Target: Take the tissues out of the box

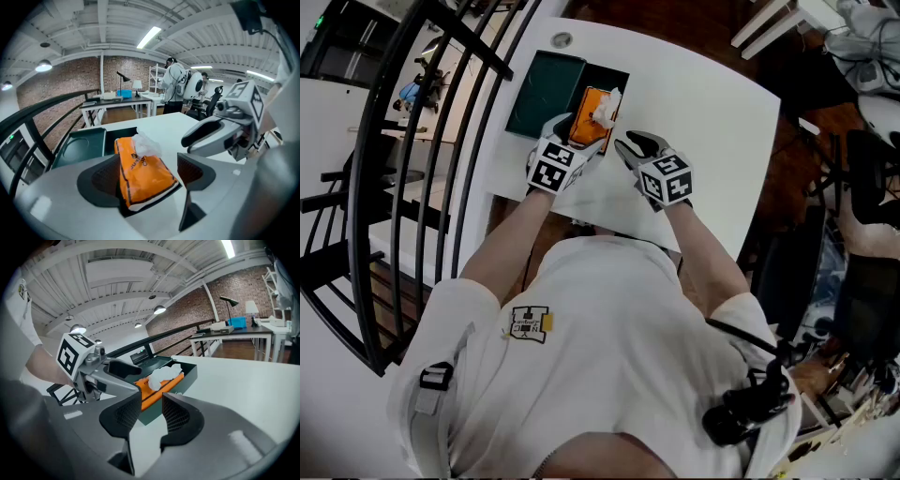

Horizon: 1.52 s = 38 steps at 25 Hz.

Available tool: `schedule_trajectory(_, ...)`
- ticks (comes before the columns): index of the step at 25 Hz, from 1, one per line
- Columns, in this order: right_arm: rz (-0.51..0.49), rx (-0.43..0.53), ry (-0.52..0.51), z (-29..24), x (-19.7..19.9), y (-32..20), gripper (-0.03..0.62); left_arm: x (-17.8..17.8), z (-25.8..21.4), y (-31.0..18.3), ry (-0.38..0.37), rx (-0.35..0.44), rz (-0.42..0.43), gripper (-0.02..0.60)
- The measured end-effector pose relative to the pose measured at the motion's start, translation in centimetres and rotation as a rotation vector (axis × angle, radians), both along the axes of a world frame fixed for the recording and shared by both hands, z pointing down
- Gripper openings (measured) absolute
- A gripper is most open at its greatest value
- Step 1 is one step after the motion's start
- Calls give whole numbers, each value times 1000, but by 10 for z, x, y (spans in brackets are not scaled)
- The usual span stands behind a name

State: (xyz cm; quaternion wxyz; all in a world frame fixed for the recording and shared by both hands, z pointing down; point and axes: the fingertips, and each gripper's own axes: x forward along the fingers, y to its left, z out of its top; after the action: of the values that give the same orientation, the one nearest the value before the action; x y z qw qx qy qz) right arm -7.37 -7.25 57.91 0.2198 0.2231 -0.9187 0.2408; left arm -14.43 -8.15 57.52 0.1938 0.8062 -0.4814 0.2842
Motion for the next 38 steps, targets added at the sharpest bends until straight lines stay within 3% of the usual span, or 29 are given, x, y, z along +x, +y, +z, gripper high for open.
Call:
schedule_trajectory(4, 29, -25, -8, 6, 22, -2, 115, 18, 35, -24, -80, -92, -61, 365)
schedule_trajectory(9, 18, -62, -59, 7, 34, -4, 98, 10, 39, -37, -102, -92, -158, 326)
schedule_trajectory(13, -13, -89, -95, 10, 37, -3, 91, 8, 44, -32, -124, -97, -166, 247)
schedule_trajectory(17, -28, -114, -98, 16, 39, -3, 87, 4, 37, -32, -105, -80, -189, 222)
schedule_trajectory(19, -24, -115, -98, 17, 38, -3, 86, -1, 24, -31, -81, -54, -198, 219)
schedule_trajectory(22, -3, -105, -103, 15, 38, -5, 84, -9, -24, -48, -44, 47, -193, 219)
schedule_trajectory(26, 35, -90, -104, 13, 39, -7, 84, -20, -77, -106, -25, 180, -183, 219)
schedule_trajectory(29, 57, -82, -104, 8, 44, -5, 84, -23, -89, -163, -65, 208, -166, 219)
schedule_trajectory(33, 106, -72, -105, 8, 62, -10, 81, -15, -61, -225, -152, 154, -136, 221)
schedule_trajectory(38, 167, -71, -97, 15, 83, -17, 81, -4, 6, -250, -187, -4, -125, 222)
